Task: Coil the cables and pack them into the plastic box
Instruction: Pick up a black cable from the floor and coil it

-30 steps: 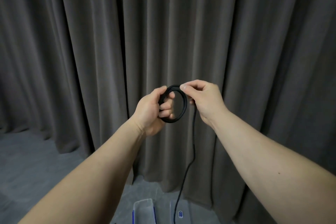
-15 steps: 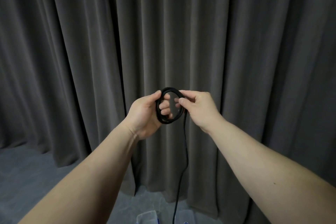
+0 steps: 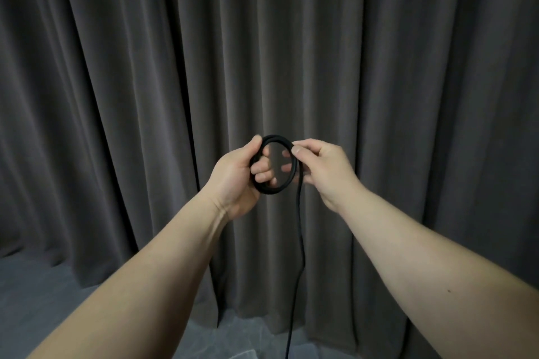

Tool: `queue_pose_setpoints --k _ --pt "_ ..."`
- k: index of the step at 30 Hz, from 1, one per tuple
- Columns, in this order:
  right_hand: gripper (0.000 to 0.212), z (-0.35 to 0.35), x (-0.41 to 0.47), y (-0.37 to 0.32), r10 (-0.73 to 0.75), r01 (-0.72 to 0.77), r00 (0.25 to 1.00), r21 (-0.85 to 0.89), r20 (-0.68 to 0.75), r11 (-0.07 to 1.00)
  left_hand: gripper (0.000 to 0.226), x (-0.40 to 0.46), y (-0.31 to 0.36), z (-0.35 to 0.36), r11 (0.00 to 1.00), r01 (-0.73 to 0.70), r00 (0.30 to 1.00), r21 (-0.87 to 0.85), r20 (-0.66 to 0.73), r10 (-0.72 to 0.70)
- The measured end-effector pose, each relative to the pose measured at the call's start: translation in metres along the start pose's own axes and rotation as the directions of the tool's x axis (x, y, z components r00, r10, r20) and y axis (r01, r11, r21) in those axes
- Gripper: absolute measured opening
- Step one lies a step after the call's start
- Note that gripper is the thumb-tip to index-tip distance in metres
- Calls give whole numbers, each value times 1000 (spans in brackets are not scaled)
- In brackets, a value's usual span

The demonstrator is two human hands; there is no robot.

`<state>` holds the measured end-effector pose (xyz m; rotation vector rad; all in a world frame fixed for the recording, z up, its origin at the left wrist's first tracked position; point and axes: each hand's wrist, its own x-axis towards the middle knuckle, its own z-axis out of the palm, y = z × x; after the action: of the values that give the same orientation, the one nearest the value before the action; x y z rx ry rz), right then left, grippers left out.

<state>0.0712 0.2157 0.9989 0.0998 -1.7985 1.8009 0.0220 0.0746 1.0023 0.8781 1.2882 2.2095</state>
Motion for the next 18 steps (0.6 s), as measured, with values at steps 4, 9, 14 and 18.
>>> queue_pose_setpoints --k 4,9,14,18 --pt "17 14 2 -5 24 -24 1000 93 2 995 37 -1 10 -6 999 -13 1000 31 -1 13" --pt "14 22 3 -3 2 -3 1000 51 18 999 29 0 18 -16 995 14 1000 -97 9 -13" --pt "23 16 -4 12 258 -244 945 -91 202 966 13 4 38 -31 951 -65 997 -303 12 72" --pt "25 10 -12 23 364 -265 889 -338 276 903 25 12 59 -47 936 -198 974 -291 -163 156"
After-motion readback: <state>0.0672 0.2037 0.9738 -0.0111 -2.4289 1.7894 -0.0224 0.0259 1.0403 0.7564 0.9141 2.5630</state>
